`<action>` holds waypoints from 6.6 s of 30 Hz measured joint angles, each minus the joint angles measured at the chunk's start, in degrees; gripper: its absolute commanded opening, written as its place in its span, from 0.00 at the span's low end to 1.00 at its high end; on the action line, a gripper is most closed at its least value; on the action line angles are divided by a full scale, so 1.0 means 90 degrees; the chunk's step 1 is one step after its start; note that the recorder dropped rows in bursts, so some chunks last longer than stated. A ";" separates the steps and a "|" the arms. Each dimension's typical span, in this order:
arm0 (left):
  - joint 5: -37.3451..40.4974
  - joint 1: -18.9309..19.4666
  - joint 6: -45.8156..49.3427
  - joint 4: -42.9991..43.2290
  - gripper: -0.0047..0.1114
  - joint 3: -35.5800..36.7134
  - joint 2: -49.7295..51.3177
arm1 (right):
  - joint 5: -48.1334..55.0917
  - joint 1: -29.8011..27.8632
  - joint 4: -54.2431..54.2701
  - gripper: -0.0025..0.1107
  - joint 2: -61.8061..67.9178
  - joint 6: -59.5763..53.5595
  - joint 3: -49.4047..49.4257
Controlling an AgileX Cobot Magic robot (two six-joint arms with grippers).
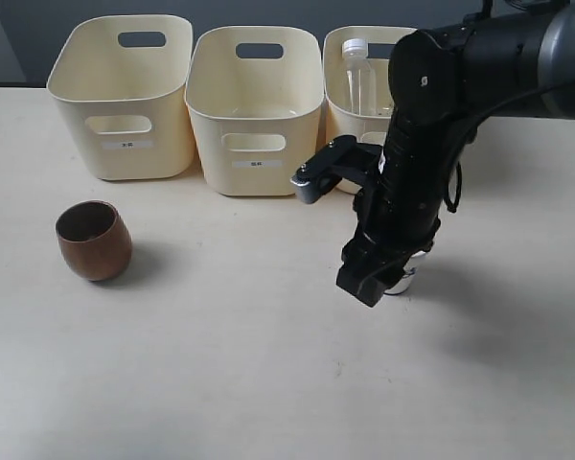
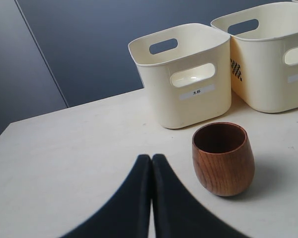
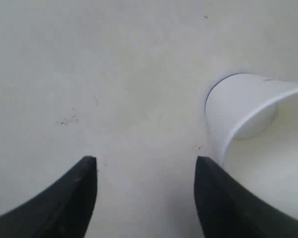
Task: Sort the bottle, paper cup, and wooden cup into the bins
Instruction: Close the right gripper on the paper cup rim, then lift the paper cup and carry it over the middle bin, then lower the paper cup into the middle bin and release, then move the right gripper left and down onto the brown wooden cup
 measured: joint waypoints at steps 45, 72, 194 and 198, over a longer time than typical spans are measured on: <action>0.0000 0.0000 0.0000 0.0000 0.04 0.0000 0.0000 | -0.0390 0.0005 -0.0886 0.51 0.0115 0.0218 -0.0286; 0.0000 0.0000 0.0000 0.0000 0.04 0.0000 0.0000 | -0.0917 0.0005 -0.1169 0.02 -0.1104 0.0257 -0.0381; 0.0000 0.0000 0.0000 0.0000 0.04 0.0000 0.0000 | 0.0117 0.2331 -0.0055 0.48 0.1757 -0.0922 -0.5670; 0.0000 0.0000 0.0000 0.0000 0.04 0.0000 0.0000 | 0.0117 0.2375 0.0428 0.48 0.1781 -0.1614 -0.5670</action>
